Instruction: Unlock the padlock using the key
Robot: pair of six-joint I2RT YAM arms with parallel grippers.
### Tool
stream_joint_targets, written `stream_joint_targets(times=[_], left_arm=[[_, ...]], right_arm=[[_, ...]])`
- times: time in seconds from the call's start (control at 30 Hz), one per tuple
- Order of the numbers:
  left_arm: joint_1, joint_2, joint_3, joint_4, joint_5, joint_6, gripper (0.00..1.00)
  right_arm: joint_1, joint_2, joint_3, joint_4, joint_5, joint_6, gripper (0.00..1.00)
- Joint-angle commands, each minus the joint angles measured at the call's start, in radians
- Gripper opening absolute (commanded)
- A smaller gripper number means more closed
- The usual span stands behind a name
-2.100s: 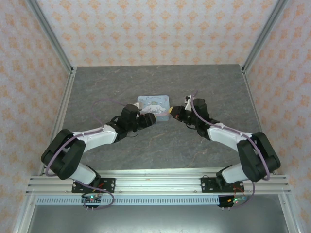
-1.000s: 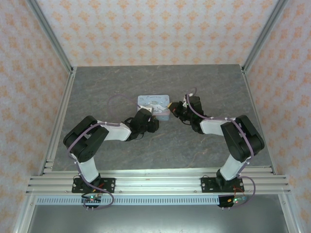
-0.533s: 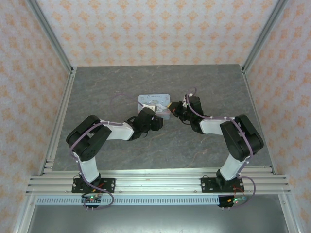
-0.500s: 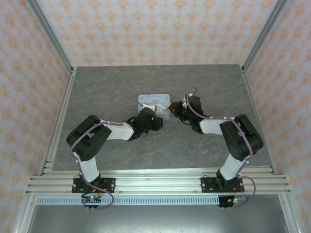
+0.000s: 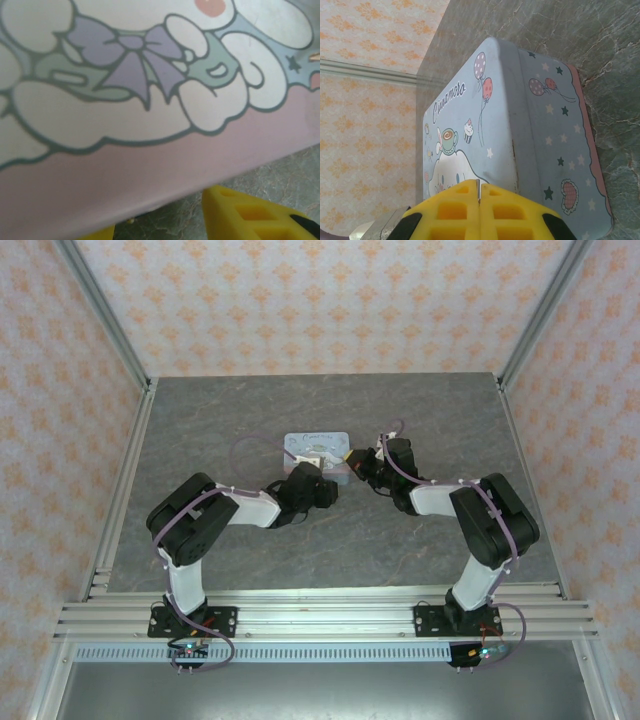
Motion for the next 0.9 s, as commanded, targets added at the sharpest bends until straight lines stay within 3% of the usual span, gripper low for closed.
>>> stream_joint_targets(times=[0.0,0.43,0.87], left_arm=[[-0.008,-0.022,0.026,0.093,0.019,-0.079,0.48],[0.015,0.013,-0.042,0.324,0.033,-0.373,0.46],[0.009,0.035,-0.087,0.385,-0.008,-0.456,0.33]], right_arm=[[-0.006,0.029,0.020,-0.014,-0.001,0.001,0.00],[-0.007,0.044,0.021,-0.005,-0.009,0.003,0.00],[-0.008,0.049,0.018,0.000,-0.012,-0.002,0.00]])
